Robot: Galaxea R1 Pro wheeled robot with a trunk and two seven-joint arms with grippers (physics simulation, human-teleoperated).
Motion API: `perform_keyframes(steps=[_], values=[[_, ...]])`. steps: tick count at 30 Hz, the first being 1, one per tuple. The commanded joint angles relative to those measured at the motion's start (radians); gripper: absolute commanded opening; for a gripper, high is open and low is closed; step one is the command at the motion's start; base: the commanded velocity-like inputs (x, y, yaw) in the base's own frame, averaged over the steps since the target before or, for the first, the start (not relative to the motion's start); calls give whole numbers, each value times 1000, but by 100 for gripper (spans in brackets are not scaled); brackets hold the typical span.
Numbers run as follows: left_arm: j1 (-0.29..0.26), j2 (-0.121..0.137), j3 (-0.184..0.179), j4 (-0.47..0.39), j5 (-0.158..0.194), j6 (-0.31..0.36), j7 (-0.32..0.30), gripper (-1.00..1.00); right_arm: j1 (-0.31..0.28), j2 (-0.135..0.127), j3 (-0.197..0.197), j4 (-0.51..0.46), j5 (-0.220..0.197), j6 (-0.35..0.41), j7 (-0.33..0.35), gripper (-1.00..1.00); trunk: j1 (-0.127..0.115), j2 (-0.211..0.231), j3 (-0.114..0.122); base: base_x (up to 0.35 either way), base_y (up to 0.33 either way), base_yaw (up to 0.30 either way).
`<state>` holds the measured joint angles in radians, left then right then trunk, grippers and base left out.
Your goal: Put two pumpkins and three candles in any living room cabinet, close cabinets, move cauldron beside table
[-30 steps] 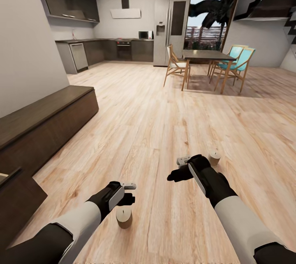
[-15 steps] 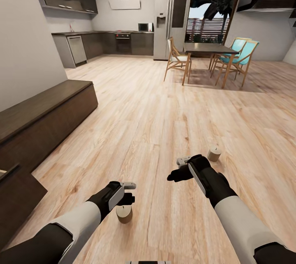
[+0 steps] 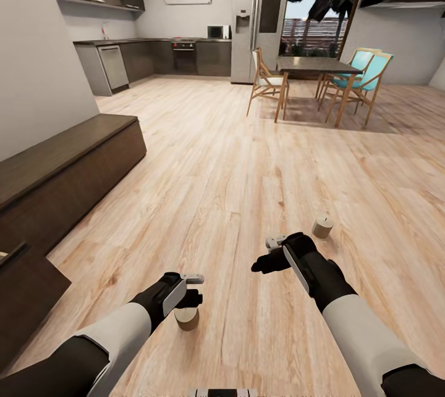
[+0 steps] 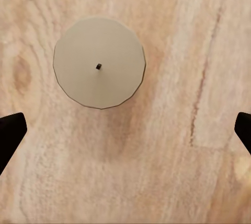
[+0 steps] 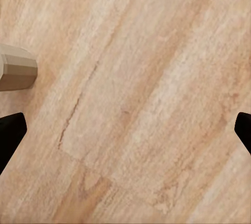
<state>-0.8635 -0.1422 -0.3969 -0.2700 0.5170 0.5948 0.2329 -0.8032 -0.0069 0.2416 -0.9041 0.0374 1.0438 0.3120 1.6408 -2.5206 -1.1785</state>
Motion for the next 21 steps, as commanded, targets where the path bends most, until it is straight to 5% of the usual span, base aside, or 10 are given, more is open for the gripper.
perform_keyframes(steps=[1,14,21], values=[[-1,1,-7,-2,11,4,8,100,-1,-1,2,-1,4,3,4,100,0,-1,-5,0,0,0],[0,1,-7,-3,11,4,8,100,-1,-1,2,-1,4,3,4,100,4,-3,-40,0,0,0],[0,1,-7,-3,11,-32,7,100,-1,-1,2,-1,4,3,4,100,4,-3,-40,0,0,0]])
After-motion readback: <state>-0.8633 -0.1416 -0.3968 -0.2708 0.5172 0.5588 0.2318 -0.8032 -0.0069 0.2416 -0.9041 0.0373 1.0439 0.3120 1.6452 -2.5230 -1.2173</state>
